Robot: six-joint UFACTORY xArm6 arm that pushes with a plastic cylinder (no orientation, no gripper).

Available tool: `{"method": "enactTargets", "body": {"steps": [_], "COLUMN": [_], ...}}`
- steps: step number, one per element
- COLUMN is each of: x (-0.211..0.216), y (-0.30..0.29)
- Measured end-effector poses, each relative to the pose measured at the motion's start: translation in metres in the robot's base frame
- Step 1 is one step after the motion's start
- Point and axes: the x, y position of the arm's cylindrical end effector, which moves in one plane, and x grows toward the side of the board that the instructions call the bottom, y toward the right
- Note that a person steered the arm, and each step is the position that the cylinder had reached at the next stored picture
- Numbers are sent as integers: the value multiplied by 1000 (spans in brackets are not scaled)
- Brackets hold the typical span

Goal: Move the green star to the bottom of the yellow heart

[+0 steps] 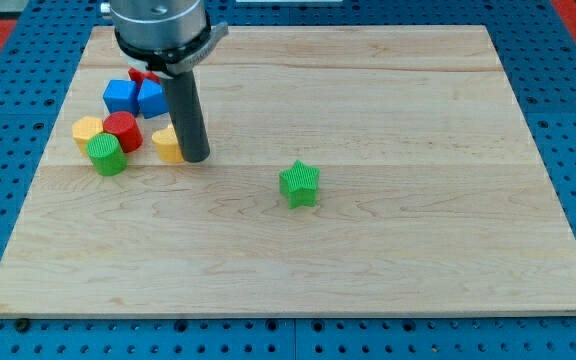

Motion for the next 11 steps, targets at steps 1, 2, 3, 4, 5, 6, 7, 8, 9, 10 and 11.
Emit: {"method": "enactTargets", "body": {"steps": [1, 2, 3, 4, 5, 6, 7, 8, 9, 10, 11], "x": [0, 4, 51, 70, 54, 39, 39, 42, 35, 32, 32], "y": [69, 178, 216, 189, 117, 79, 54, 37, 1, -21, -17]}}
